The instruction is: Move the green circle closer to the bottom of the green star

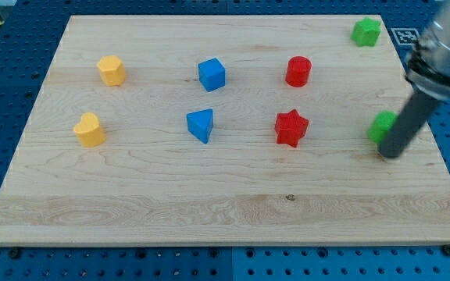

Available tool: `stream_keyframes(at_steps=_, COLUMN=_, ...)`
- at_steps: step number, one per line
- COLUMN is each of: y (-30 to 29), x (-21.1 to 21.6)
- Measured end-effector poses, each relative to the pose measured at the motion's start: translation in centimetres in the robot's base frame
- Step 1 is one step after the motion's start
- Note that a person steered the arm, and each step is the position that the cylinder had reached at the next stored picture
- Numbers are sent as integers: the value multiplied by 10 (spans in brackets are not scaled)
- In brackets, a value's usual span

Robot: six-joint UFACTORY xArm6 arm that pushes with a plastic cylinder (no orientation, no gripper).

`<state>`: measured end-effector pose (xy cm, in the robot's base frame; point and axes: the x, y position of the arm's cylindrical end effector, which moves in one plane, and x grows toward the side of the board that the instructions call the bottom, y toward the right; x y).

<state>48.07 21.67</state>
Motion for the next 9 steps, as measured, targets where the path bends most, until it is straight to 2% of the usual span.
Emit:
stream_keyframes(at_steps=1, y=-10, x=-62)
stream_keyframes(at_steps=2, y=-7, x=-57)
stream_keyframes(at_steps=3, y=-11, x=-32)
stream_keyframes(at_steps=5, y=-15, x=-113)
stream_keyframes(at_steps=6, y=-15, x=-116)
stream_keyframes(at_steps=8, y=3, x=-55)
stream_keyframes(at_steps=9, y=15, x=-88)
